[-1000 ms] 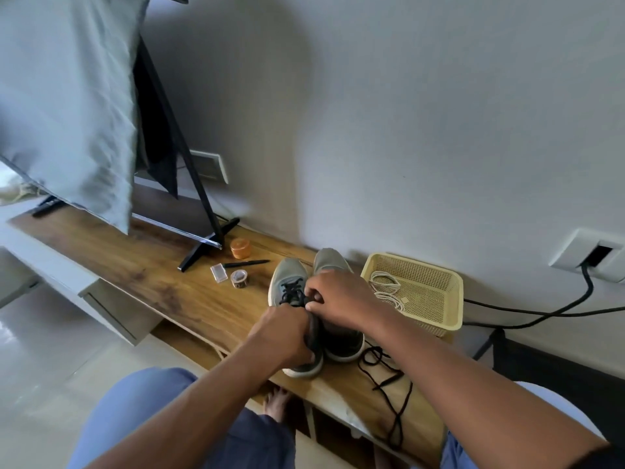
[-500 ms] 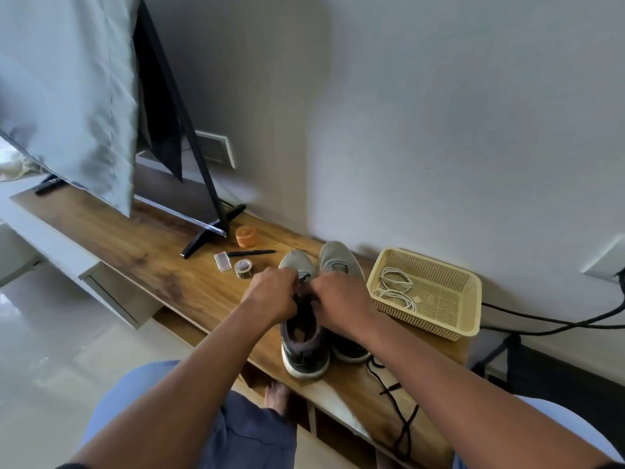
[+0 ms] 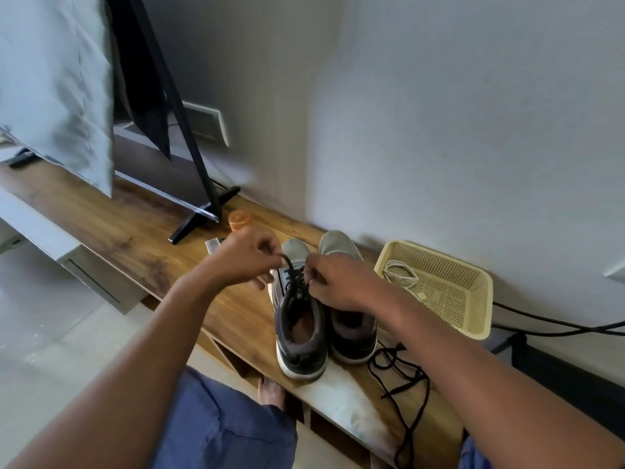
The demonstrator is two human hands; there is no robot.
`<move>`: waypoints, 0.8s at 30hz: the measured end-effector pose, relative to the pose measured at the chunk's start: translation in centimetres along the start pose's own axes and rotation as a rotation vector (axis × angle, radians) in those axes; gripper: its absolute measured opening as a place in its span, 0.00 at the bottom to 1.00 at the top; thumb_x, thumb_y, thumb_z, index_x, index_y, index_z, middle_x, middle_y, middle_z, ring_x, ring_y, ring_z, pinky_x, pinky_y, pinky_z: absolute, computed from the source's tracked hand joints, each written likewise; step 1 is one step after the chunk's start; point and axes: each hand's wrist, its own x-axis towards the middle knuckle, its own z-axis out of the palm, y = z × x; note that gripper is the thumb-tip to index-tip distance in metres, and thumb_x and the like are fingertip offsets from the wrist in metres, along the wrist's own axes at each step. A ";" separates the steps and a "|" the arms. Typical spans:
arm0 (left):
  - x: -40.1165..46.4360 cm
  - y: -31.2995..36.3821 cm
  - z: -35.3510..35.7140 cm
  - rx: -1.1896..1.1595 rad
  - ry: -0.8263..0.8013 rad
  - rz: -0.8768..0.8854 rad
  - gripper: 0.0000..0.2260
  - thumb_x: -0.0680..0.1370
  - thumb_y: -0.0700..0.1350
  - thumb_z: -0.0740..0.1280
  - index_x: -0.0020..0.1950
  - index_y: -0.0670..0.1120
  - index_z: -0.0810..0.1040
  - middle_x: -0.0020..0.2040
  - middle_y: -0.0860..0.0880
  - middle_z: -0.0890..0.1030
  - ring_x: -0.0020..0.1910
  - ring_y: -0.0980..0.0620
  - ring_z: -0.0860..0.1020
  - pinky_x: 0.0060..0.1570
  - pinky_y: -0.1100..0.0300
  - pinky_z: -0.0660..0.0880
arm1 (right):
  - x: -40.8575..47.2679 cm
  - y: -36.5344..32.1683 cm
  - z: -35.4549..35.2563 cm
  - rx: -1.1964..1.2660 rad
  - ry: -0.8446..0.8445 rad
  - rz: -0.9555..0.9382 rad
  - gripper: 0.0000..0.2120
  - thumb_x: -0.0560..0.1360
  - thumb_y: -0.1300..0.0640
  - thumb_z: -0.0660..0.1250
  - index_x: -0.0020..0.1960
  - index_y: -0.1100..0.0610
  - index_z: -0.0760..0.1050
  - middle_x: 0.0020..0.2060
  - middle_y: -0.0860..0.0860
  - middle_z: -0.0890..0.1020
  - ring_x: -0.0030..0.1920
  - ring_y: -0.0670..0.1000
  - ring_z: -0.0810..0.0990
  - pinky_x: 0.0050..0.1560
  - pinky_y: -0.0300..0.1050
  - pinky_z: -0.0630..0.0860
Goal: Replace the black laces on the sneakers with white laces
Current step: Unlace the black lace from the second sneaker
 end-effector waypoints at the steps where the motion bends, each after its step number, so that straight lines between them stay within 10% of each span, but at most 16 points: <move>1: 0.3 -0.4 -0.6 -0.073 0.077 -0.005 0.04 0.79 0.42 0.75 0.47 0.44 0.80 0.40 0.45 0.87 0.36 0.50 0.87 0.33 0.59 0.82 | 0.1 0.0 -0.4 0.004 -0.037 -0.007 0.06 0.75 0.52 0.65 0.51 0.45 0.75 0.41 0.41 0.79 0.47 0.48 0.80 0.40 0.44 0.67; 8: 2.3 -4.1 -3.7 -0.287 0.563 -0.270 0.03 0.74 0.42 0.76 0.44 0.46 0.84 0.33 0.46 0.86 0.29 0.50 0.84 0.34 0.54 0.84 | 0.3 -0.1 -1.3 -0.046 -0.107 -0.022 0.08 0.69 0.44 0.67 0.38 0.48 0.76 0.35 0.45 0.80 0.39 0.47 0.79 0.37 0.45 0.73; 14: 2.0 -4.2 -2.1 0.442 0.120 -0.443 0.05 0.73 0.44 0.74 0.42 0.43 0.85 0.28 0.48 0.84 0.28 0.52 0.83 0.33 0.57 0.79 | 0.7 0.4 -1.6 0.327 -0.041 0.080 0.14 0.71 0.53 0.77 0.33 0.55 0.74 0.28 0.48 0.77 0.30 0.45 0.74 0.37 0.46 0.72; 24: 2.2 -2.1 0.6 0.067 -0.121 0.028 0.05 0.75 0.45 0.79 0.50 0.54 0.88 0.41 0.55 0.88 0.38 0.55 0.87 0.34 0.61 0.83 | -0.1 0.2 -8.1 1.038 0.249 0.075 0.10 0.75 0.63 0.75 0.41 0.54 0.76 0.28 0.51 0.79 0.26 0.46 0.66 0.23 0.35 0.60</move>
